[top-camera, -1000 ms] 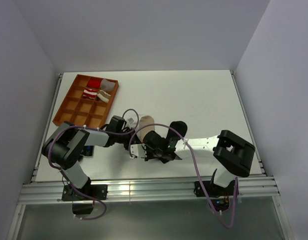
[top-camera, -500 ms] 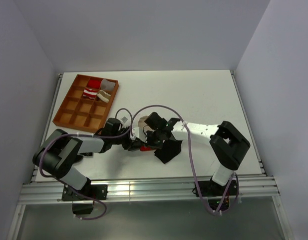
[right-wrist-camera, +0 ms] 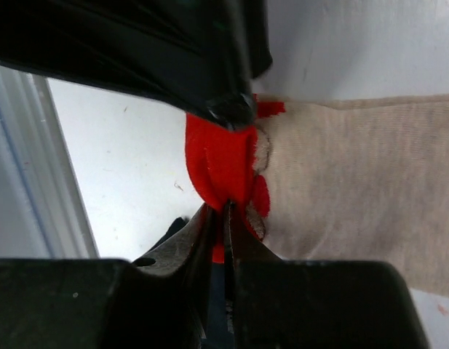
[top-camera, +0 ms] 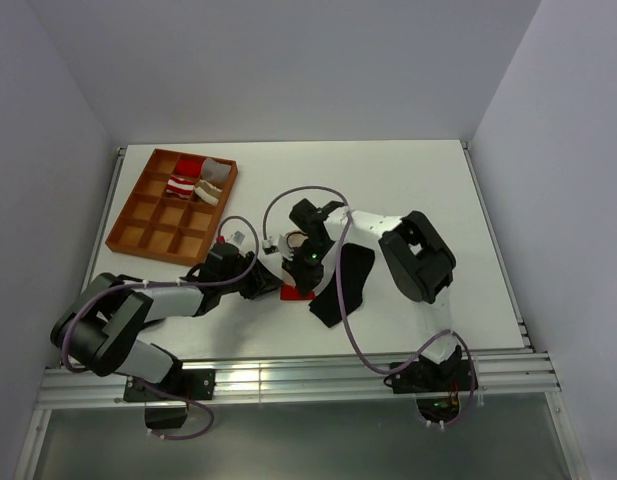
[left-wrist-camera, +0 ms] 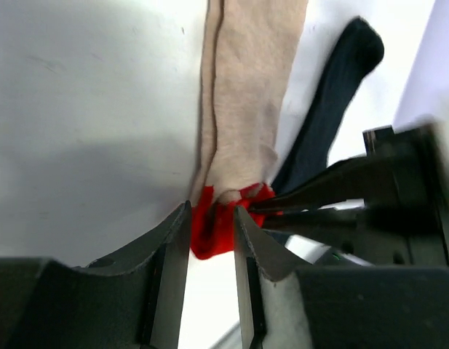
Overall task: Roll the socks
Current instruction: Roll the sock at the center of the board.
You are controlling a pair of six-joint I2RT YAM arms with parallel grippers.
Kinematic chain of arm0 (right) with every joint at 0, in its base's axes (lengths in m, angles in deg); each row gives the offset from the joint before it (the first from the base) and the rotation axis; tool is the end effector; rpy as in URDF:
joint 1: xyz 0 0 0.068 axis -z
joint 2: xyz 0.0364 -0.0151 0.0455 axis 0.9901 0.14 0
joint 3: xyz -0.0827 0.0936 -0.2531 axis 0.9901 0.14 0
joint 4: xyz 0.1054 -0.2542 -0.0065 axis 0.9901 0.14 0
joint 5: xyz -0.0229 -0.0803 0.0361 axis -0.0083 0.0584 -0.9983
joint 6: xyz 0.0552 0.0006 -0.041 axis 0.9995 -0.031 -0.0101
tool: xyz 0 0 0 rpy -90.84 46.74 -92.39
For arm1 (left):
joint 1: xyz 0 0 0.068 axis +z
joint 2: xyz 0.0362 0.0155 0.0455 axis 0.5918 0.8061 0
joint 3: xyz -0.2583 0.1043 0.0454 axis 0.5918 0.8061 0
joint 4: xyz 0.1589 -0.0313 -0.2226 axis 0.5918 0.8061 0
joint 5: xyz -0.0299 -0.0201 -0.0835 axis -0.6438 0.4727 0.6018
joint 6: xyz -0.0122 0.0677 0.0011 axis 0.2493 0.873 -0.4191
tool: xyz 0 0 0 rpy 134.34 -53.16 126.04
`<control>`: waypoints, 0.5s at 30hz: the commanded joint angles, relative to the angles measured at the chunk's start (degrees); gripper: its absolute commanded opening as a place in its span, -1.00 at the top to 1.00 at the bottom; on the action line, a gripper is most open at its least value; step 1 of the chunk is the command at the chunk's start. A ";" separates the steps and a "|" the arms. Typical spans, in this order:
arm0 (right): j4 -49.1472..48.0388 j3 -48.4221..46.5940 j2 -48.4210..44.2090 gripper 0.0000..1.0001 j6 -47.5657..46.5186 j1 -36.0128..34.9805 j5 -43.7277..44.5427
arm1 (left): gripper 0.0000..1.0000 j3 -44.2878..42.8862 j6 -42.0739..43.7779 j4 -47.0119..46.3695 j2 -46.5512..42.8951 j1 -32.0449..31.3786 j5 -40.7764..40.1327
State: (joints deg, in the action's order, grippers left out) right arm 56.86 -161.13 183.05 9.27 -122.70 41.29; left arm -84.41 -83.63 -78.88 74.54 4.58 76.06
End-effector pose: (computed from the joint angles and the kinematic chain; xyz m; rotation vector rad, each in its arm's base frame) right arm 0.2791 0.2865 0.1390 -1.8531 2.1760 1.0135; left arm 0.2244 -0.1584 0.1130 -0.4993 2.4566 -1.1573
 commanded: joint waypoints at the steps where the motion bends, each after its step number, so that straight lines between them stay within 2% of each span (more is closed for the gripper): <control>1: 9.85 -5.60 4.87 0.75 -1.26 2.25 -4.62 | 0.31 1.11 6.01 -1.42 -4.02 -1.16 -9.35; 6: 15.93 -10.97 9.88 0.75 -2.14 4.63 -7.70 | 0.25 1.73 13.30 -4.75 -9.29 -3.98 -16.82; 10: 19.27 -13.96 12.44 0.75 -2.41 5.77 -9.55 | 0.24 0.85 18.85 -9.50 -9.75 -5.73 -15.96; 15: 22.53 -16.42 14.64 0.74 -3.28 6.82 -10.96 | 0.28 0.06 22.64 -18.80 -4.74 -6.44 -9.03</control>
State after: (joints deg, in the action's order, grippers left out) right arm 75.20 -175.51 196.54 7.70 -116.65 30.93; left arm -82.94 -66.26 -88.84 67.16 -1.36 63.58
